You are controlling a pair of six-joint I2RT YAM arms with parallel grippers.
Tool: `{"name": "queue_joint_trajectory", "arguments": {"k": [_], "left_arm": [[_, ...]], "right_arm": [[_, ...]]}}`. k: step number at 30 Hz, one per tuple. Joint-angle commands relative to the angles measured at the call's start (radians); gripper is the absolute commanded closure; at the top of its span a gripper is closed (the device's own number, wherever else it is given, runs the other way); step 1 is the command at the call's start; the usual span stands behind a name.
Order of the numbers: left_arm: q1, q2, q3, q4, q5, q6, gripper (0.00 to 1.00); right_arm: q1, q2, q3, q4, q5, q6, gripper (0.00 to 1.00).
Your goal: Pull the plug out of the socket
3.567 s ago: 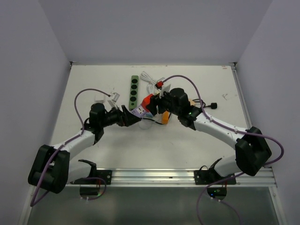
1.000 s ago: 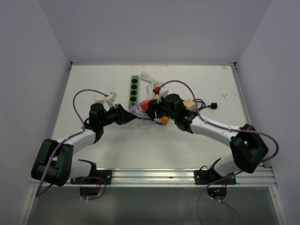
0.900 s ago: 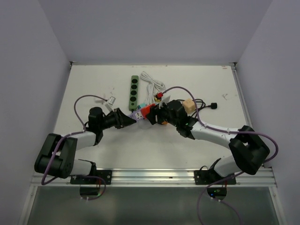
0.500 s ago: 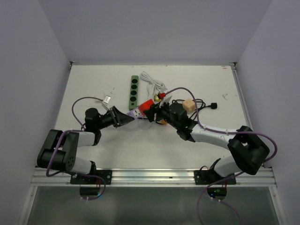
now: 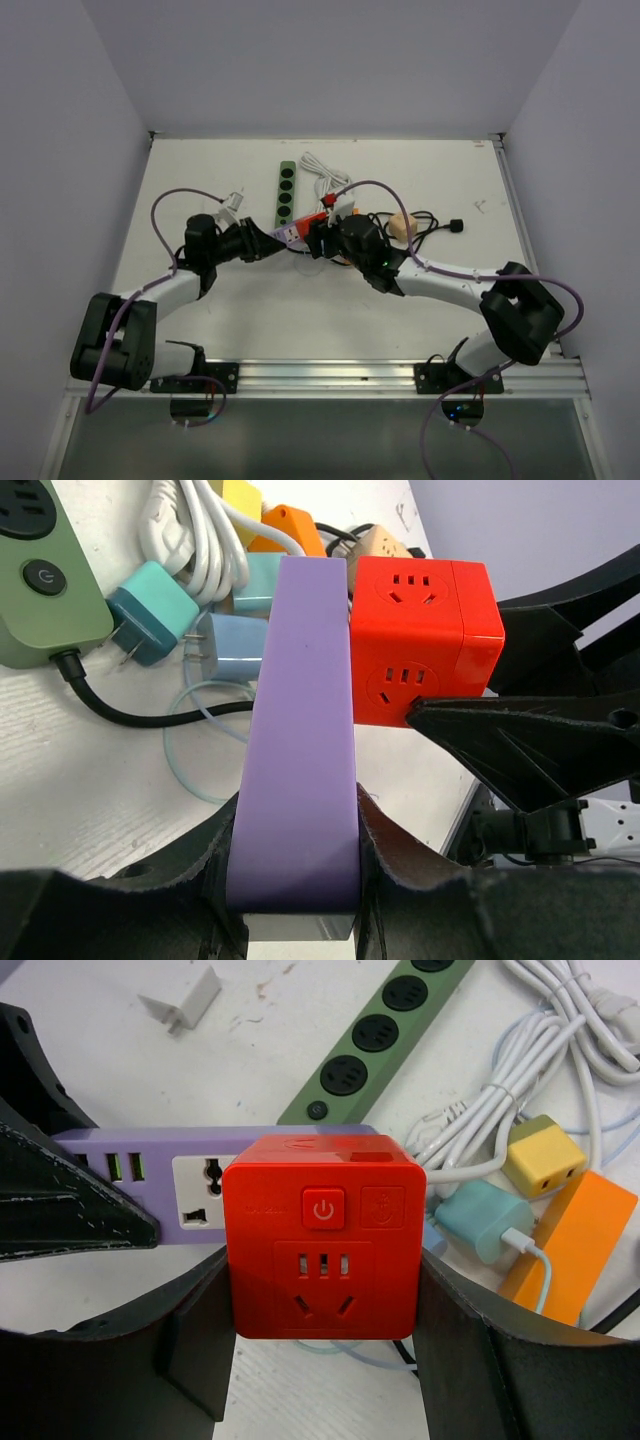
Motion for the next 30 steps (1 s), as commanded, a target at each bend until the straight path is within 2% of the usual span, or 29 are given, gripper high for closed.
{"name": "queue_joint_trajectory", "arguments": {"k": [1, 7, 9, 13, 19, 21, 26, 30], "left_arm": [[-0.012, 0.039, 0.041, -0.053, -0.215, 0.102, 1.00], [-0.010, 0.047, 0.010, 0.016, -0.164, 0.070, 1.00], [0.000, 0.041, -0.002, 0.030, -0.148, 0.053, 1.00], [0.027, 0.047, -0.015, 0.079, -0.102, 0.022, 1.00], [0.030, 0.047, -0.016, 0.063, -0.111, 0.033, 1.00], [0.030, 0.053, -0.015, 0.065, -0.118, 0.033, 1.00], [0.028, 0.065, 0.016, 0.013, -0.150, 0.062, 1.00], [0.027, 0.055, 0.027, -0.056, -0.213, 0.119, 1.00]], "right_arm": [[0.058, 0.005, 0.065, -0.040, 0.050, -0.018, 1.00], [0.036, -0.034, 0.008, 0.017, 0.030, 0.025, 1.00], [-0.019, -0.060, -0.022, 0.040, -0.056, 0.062, 1.00], [-0.145, -0.074, -0.093, 0.152, -0.230, 0.235, 1.00], [-0.177, -0.052, -0.070, 0.146, -0.283, 0.238, 1.00], [-0.156, -0.046, -0.034, 0.102, -0.265, 0.215, 1.00], [-0.004, -0.003, 0.118, -0.108, -0.040, 0.074, 1.00], [0.019, 0.025, 0.166, -0.176, 0.033, 0.062, 1.00]]}}
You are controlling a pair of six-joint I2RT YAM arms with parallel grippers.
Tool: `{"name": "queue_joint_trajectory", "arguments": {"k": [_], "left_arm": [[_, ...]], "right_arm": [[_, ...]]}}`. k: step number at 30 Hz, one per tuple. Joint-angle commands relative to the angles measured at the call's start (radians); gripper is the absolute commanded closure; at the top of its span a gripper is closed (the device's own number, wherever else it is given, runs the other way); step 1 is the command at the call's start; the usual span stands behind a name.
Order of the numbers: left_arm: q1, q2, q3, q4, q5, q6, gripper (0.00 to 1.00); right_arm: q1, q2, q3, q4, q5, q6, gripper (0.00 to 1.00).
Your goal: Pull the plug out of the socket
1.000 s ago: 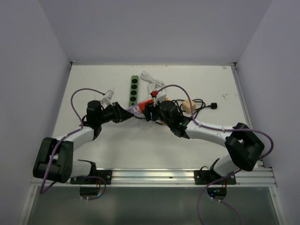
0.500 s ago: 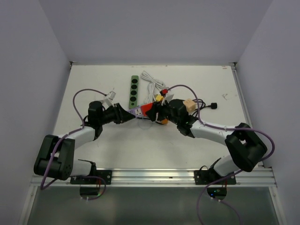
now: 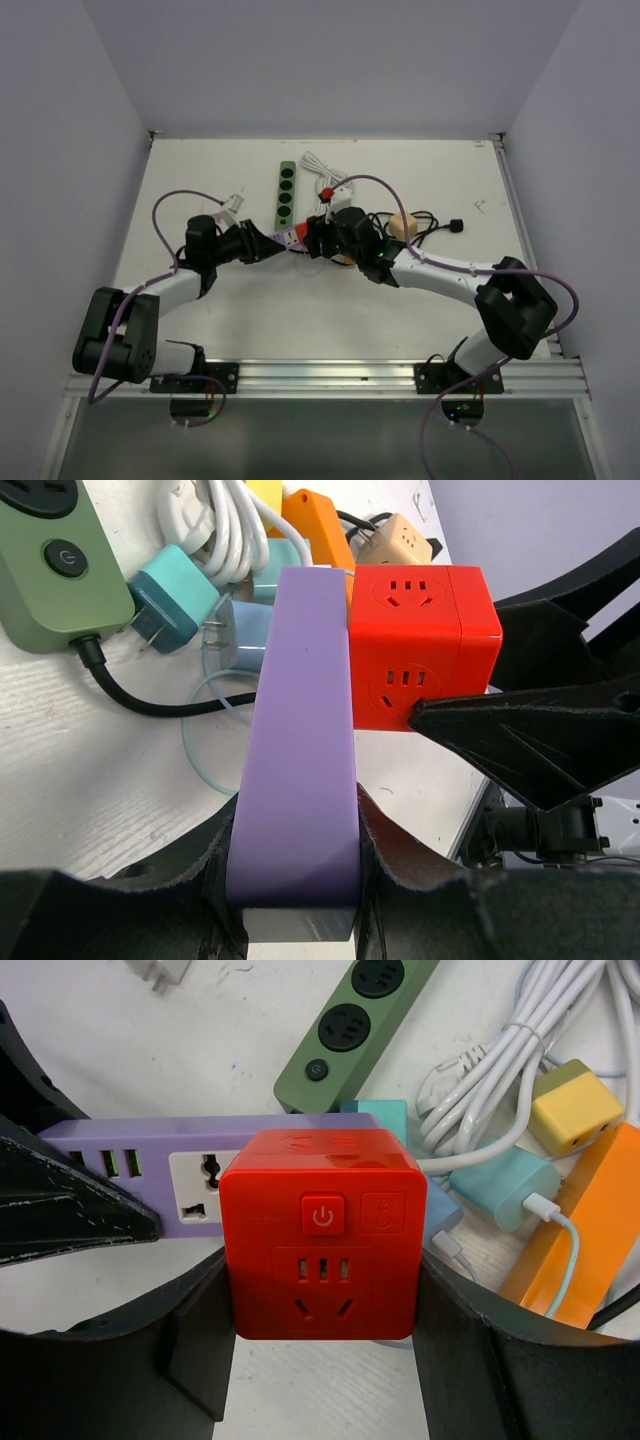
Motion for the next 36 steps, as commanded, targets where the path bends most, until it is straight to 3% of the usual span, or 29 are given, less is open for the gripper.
{"name": "queue_joint_trajectory", "arguments": {"k": [1, 5, 10, 15, 18, 23, 28, 34, 36], "left_arm": [[0.017, 0.008, 0.033, -0.066, -0.217, 0.085, 1.00], [0.017, 0.011, 0.022, -0.051, -0.205, 0.079, 1.00], [0.020, 0.014, 0.018, -0.034, -0.193, 0.069, 1.00], [0.020, 0.019, 0.016, -0.028, -0.194, 0.070, 1.00], [0.020, 0.026, 0.018, -0.031, -0.202, 0.073, 1.00], [0.019, 0.039, 0.032, -0.059, -0.226, 0.095, 1.00], [0.019, 0.048, 0.029, -0.057, -0.230, 0.099, 1.00], [0.019, 0.048, 0.021, -0.034, -0.205, 0.087, 1.00], [0.019, 0.048, 0.021, -0.032, -0.202, 0.086, 1.00]], "right_arm": [[0.041, -0.013, 0.091, -0.017, 0.076, -0.034, 1.00], [-0.009, -0.035, 0.030, 0.019, 0.064, 0.001, 1.00], [-0.167, -0.081, -0.102, 0.174, -0.189, 0.165, 1.00], [-0.181, -0.073, -0.075, 0.151, -0.222, 0.149, 1.00], [-0.138, -0.062, -0.012, 0.076, -0.167, 0.100, 1.00], [0.027, 0.017, 0.190, -0.167, 0.077, -0.002, 1.00], [0.038, 0.025, 0.188, -0.179, 0.139, 0.010, 1.00], [-0.138, -0.048, 0.004, 0.045, -0.200, 0.185, 1.00], [-0.184, -0.059, -0.029, 0.067, -0.240, 0.217, 1.00]]}}
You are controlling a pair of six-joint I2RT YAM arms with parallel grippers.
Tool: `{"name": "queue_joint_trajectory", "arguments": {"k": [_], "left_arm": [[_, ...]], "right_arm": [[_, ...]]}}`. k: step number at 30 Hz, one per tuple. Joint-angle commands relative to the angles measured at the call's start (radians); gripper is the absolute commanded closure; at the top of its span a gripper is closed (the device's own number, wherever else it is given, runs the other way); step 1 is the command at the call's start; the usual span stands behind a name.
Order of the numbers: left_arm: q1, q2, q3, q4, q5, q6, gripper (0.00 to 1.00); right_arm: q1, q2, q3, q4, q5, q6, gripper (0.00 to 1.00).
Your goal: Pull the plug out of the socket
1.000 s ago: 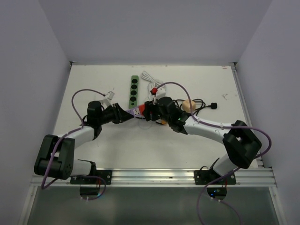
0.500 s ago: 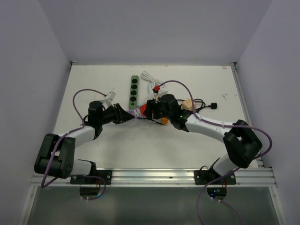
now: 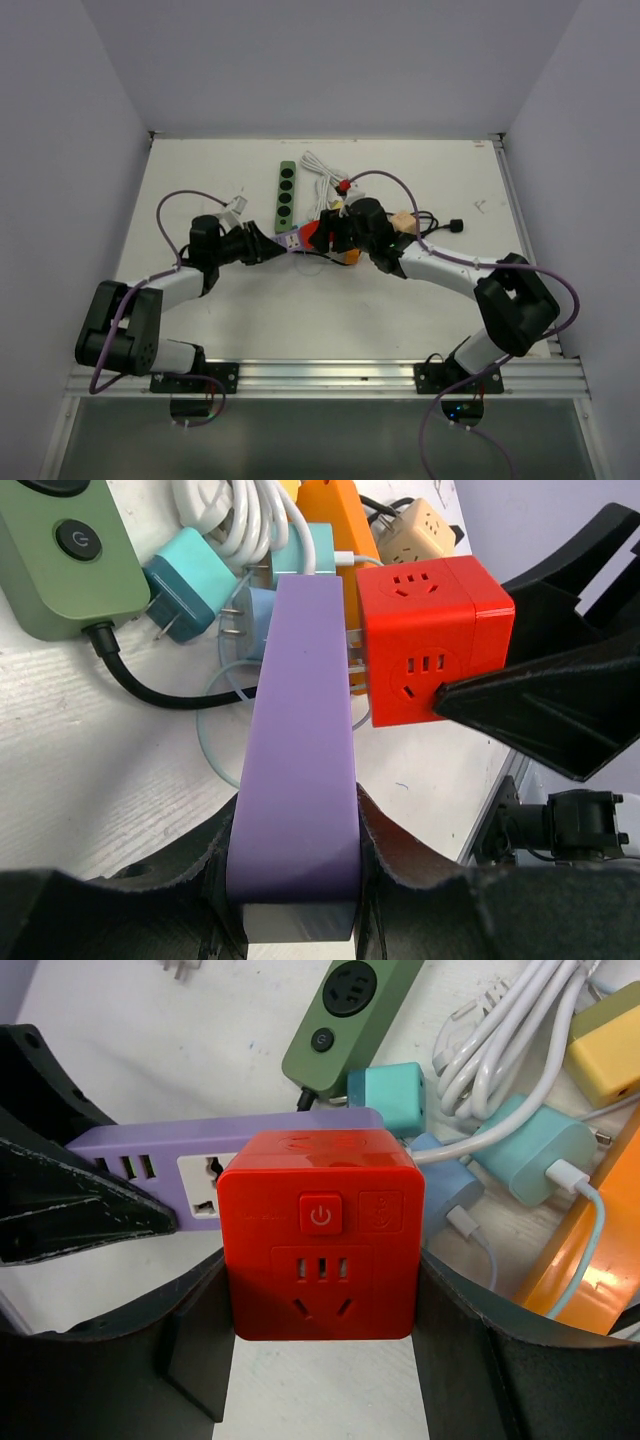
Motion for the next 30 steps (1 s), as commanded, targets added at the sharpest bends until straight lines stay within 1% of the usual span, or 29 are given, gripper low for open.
{"name": "queue_joint_trajectory", "arguments": {"k": [1, 4, 6, 9, 11, 14, 16, 19, 21, 25, 26, 27, 29, 30], "left_arm": [[0.027, 0.013, 0.011, -0.009, -0.179, 0.054, 1.00], [0.027, 0.011, 0.011, -0.012, -0.182, 0.055, 1.00], [0.027, 0.014, 0.012, -0.014, -0.185, 0.057, 1.00], [0.027, 0.014, 0.015, -0.018, -0.187, 0.060, 1.00], [0.027, 0.014, 0.017, -0.021, -0.190, 0.063, 1.00], [0.027, 0.016, 0.020, -0.026, -0.197, 0.068, 1.00], [0.027, 0.017, 0.020, -0.025, -0.196, 0.068, 1.00], [0.027, 0.011, 0.020, -0.011, -0.184, 0.058, 1.00], [0.027, -0.002, 0.000, 0.043, -0.164, 0.026, 1.00], [0.041, -0.073, -0.057, 0.135, -0.135, -0.027, 1.00], [0.048, -0.085, -0.071, 0.159, -0.129, -0.061, 1.00], [0.054, -0.099, -0.081, 0.199, -0.115, -0.073, 1.00], [0.081, -0.128, -0.098, 0.202, -0.113, -0.098, 1.00], [0.090, -0.136, -0.110, 0.239, -0.104, -0.110, 1.00]], "right_arm": [[-0.087, -0.084, -0.037, 0.113, -0.092, 0.095, 1.00], [-0.086, -0.078, -0.005, 0.071, -0.089, 0.069, 1.00], [-0.069, -0.069, 0.033, 0.022, -0.056, 0.042, 1.00], [-0.006, -0.046, 0.100, -0.055, 0.026, -0.016, 1.00], [0.020, -0.035, 0.123, -0.072, 0.035, -0.023, 1.00], [0.045, -0.044, 0.149, -0.110, 0.064, -0.033, 1.00], [0.068, -0.056, 0.160, -0.130, 0.119, -0.072, 1.00], [0.069, -0.082, 0.150, -0.141, 0.139, -0.075, 1.00], [0.045, -0.098, 0.137, -0.141, 0.136, -0.064, 1.00], [-0.059, -0.144, 0.075, -0.091, 0.045, 0.000, 1.00], [-0.104, -0.156, 0.050, -0.083, 0.018, 0.011, 1.00], [-0.124, -0.165, 0.041, -0.078, 0.011, 0.020, 1.00], [-0.176, -0.176, 0.035, -0.094, 0.003, 0.022, 1.00], [-0.193, -0.177, 0.033, -0.098, 0.001, 0.028, 1.00]]}}
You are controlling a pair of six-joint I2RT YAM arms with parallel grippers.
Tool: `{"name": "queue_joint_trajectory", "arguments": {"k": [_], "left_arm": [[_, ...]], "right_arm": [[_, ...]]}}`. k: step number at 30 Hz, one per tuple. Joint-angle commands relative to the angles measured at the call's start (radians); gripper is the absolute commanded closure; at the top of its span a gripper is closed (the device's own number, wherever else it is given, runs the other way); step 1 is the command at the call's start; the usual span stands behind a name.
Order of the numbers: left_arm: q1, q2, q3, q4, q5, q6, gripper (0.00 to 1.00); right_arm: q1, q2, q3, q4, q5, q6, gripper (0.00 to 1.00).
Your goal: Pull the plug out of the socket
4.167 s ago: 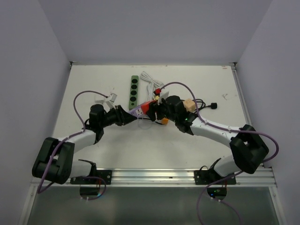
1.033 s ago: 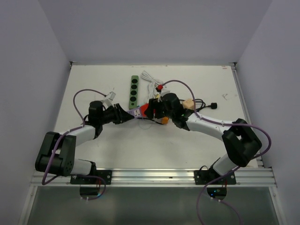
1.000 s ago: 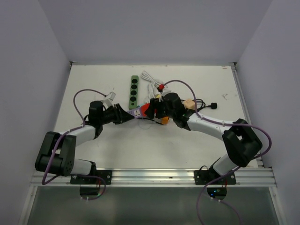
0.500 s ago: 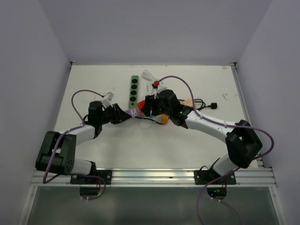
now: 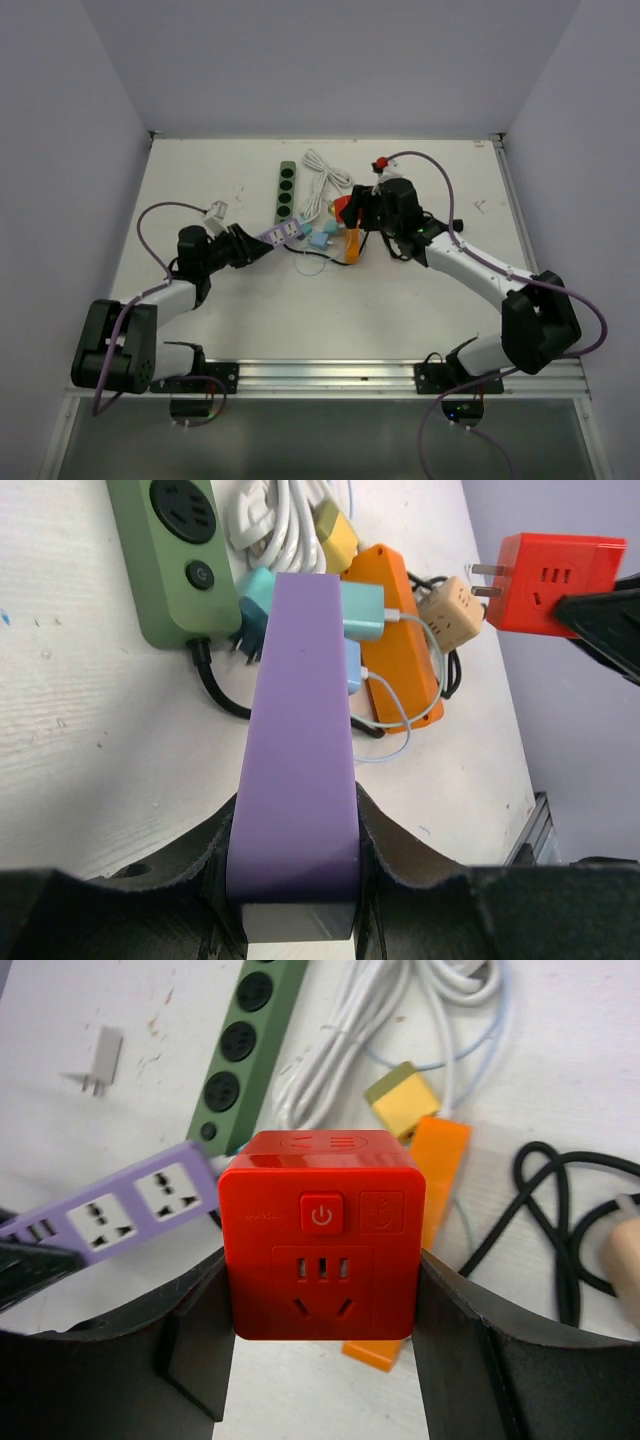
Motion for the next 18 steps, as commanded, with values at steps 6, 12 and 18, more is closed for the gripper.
{"name": "queue_joint_trajectory", "arguments": {"k": [6, 12, 18], "left_arm": [[0.098, -0.124, -0.116, 0.304, 0.031, -0.130, 1.00], [0.173, -0.236, -0.218, 0.263, -0.018, -0.142, 1.00], [0.227, -0.321, -0.290, 0.220, -0.026, -0.144, 1.00]], "right_arm": [[-0.130, -0.035, -0.019, 0.044, -0.107, 0.047, 1.00], [-0.176, -0.001, -0.027, 0.041, -0.113, 0.051, 1.00], [-0.203, 0.002, -0.031, -0.009, -0.057, 0.024, 1.00]]}}
